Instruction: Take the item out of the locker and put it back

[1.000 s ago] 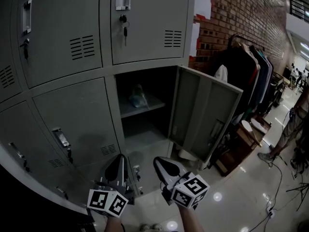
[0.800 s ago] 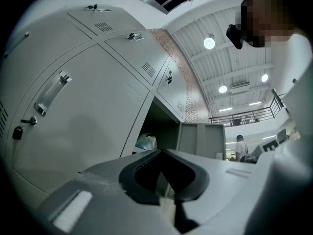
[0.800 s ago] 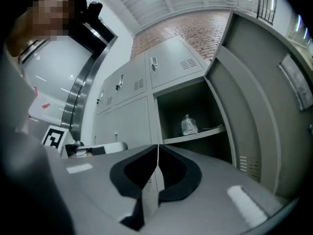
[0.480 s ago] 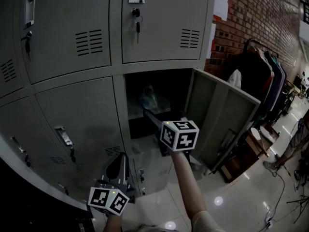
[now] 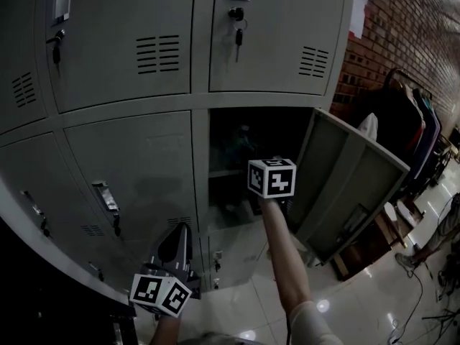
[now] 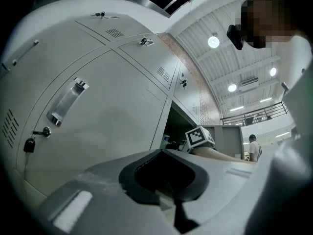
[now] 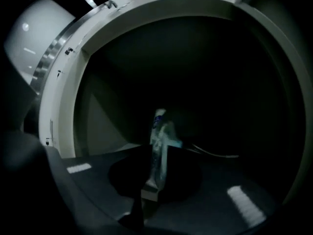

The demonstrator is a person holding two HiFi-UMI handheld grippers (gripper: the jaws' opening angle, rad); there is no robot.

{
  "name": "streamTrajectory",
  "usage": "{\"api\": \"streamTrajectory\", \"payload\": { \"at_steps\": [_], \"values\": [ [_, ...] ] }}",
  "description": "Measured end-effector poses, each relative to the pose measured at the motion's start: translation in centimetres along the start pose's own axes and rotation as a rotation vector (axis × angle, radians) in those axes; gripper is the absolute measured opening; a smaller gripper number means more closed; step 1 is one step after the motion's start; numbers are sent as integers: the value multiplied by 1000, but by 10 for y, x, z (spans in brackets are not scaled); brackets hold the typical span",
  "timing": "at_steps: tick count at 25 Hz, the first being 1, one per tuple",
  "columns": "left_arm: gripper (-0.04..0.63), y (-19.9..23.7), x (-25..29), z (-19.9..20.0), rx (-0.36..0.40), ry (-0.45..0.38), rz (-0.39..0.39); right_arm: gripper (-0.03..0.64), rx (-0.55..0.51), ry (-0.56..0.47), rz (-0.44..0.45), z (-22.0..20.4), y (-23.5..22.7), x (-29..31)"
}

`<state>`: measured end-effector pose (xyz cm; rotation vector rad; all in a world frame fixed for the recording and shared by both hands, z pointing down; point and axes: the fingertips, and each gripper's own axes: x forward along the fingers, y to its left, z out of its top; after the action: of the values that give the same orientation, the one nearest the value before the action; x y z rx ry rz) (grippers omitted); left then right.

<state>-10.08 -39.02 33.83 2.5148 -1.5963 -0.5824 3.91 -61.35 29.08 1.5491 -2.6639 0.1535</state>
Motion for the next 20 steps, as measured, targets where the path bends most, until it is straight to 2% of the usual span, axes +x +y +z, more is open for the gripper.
{"api": "streamTrajectory", "payload": {
  "at_steps": [1,6,9,12,17,20],
  "values": [
    [5,1,0,0,0,-2,1,19,-19,2,13,0,2,0],
    [5,2,0,6,-3,-19,2,14,-22,-11,4,2,2,-1],
    [5,2,-2,7,-7,-20,1,14,-1,-59,6,9,2,-15],
    [5,0,-4,9,-9,-20,-4,14,-7,-162,6,21,12,-53],
    [5,-15,-7,1,-6,5,-35,14,28,-358,79,29,52,-146],
    [5,-26,-10,-4,15,18,-61,14,-30,-436,28,18,69,-202]
  ]
}}
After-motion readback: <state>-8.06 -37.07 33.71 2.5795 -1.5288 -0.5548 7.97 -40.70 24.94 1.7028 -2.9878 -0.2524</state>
